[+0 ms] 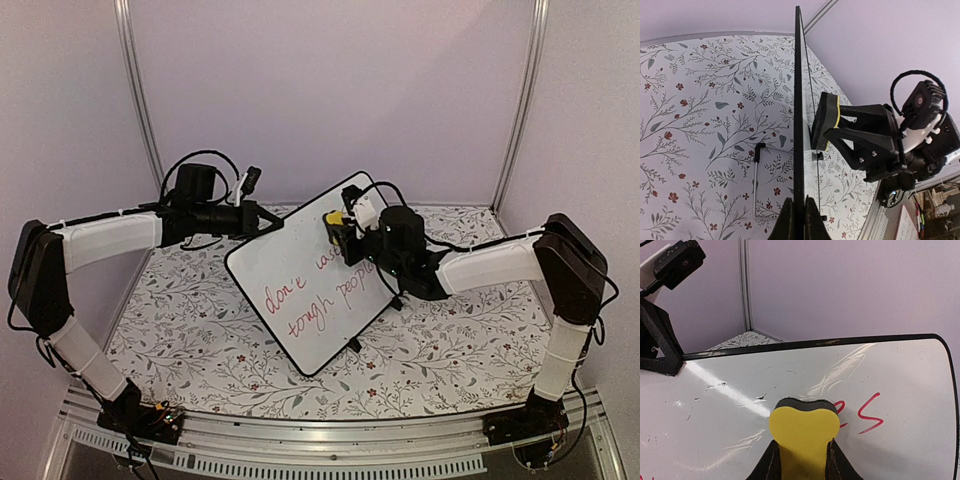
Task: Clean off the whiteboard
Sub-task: Erase the whiteboard at the center of the board.
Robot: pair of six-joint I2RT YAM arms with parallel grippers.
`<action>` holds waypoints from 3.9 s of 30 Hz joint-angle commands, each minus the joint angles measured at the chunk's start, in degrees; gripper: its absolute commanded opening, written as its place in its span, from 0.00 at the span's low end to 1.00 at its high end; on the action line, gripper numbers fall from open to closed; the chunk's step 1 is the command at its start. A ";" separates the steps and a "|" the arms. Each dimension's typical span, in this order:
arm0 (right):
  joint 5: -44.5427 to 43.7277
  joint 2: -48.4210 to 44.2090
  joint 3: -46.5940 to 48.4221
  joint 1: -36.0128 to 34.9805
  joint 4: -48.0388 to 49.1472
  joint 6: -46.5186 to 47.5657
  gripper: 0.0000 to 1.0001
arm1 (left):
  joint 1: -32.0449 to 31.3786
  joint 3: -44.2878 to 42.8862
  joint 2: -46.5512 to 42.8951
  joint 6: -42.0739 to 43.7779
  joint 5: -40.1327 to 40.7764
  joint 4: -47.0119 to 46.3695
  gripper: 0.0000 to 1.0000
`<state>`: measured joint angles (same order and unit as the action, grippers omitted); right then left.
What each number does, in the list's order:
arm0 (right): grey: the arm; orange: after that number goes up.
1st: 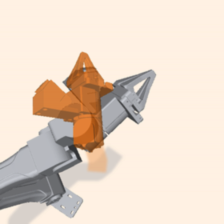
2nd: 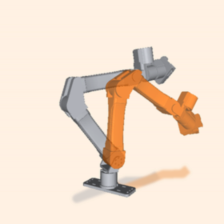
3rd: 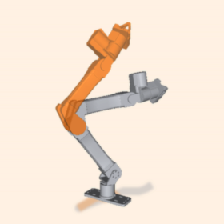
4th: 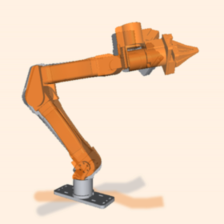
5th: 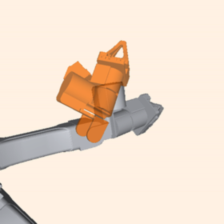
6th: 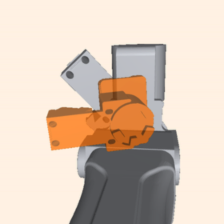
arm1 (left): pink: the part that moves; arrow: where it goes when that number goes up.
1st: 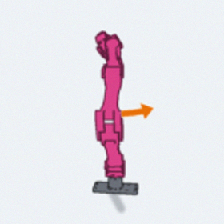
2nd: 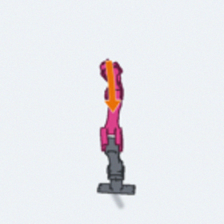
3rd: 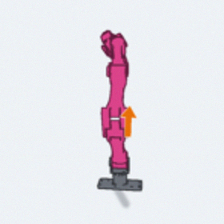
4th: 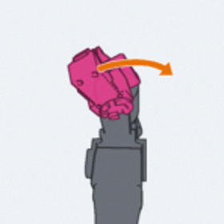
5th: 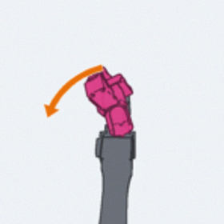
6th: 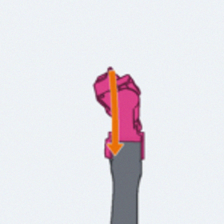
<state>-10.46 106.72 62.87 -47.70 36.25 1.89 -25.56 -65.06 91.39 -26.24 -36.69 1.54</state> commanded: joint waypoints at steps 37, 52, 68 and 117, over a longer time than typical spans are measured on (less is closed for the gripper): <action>1.21 -0.19 2.80 2.61 -4.58 -0.99 0.27 | -1.20 0.81 -1.28 2.19 -3.22 -2.54 0.00; 0.56 7.26 17.32 3.29 -9.06 1.50 0.27 | -1.20 0.81 -1.66 2.21 -3.30 -2.54 0.00; -0.02 -1.68 -0.47 3.67 -4.61 -1.63 0.27 | -1.17 0.98 -1.54 2.03 -3.38 -2.80 0.00; 8.29 5.22 17.93 6.39 -10.60 -4.44 0.27 | -1.62 1.07 -1.44 2.34 -3.00 -2.94 0.00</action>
<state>-2.68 109.47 77.10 -41.30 27.33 -2.15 -25.87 -64.69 91.39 -26.55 -37.30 -0.01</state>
